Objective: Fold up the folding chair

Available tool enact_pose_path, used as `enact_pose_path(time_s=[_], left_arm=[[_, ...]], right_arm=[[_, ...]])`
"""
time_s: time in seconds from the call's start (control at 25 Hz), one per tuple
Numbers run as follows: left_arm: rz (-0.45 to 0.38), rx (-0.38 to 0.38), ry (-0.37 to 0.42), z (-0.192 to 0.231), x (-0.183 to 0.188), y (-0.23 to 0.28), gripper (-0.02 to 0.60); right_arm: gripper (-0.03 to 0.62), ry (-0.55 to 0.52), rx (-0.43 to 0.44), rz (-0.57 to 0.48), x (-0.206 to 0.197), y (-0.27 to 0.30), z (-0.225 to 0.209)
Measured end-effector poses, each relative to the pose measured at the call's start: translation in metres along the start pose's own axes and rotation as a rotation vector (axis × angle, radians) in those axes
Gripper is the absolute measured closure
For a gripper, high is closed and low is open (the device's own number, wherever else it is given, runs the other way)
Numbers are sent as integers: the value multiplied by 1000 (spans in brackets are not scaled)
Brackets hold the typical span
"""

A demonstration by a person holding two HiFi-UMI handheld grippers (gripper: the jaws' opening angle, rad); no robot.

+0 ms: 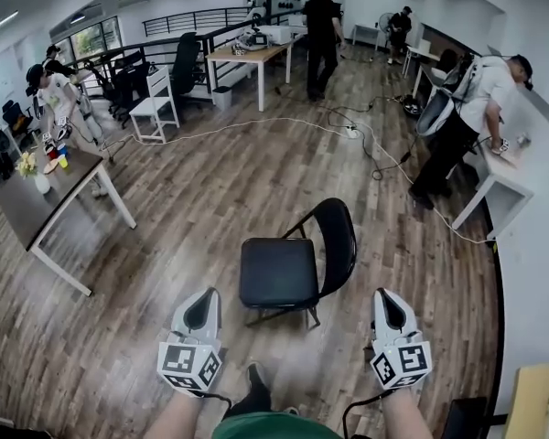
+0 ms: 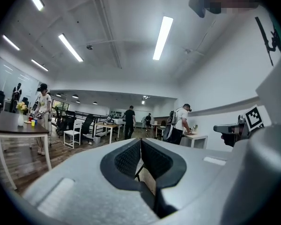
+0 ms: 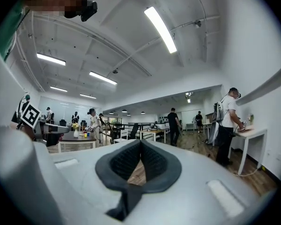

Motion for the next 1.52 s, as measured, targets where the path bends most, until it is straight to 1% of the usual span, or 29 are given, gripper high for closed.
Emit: enact_pose_path(time_s=[0.12, 0.48, 0.72, 0.92, 1.12, 1.28, 1.4, 1.52], left_arm=[[2, -27, 5, 20, -4, 37, 571], [44, -74, -45, 86, -31, 135, 571], [63, -109, -76, 116, -46, 174, 571], [103, -102, -108, 131, -68, 195, 571], [140, -93, -125, 137, -83, 219, 569], [190, -85, -138, 136, -97, 242, 569], [230, -63, -142, 132, -116, 267, 569], [265, -29, -138, 123, -137, 298, 569]], right_arm=[[591, -10, -18, 39, -9, 33, 1], [591, -28, -74, 94, -16, 125, 4], [591, -23, -112, 106, -15, 160, 5], [591, -19, -122, 132, -25, 181, -4], [591, 10, -119, 157, -38, 205, -24], [591, 51, -90, 167, -50, 234, -47], [591, 70, -54, 180, -64, 263, -74], [591, 88, -18, 216, -83, 289, -114]])
Point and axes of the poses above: the fingertips, and each gripper's own axes: y forward along the fingers, z to its left, x out of its top, the point moved 4 cm from there along -y, backward along the fingers, and after that the axes turned 5 degrees about y, right-handed, at the moved point
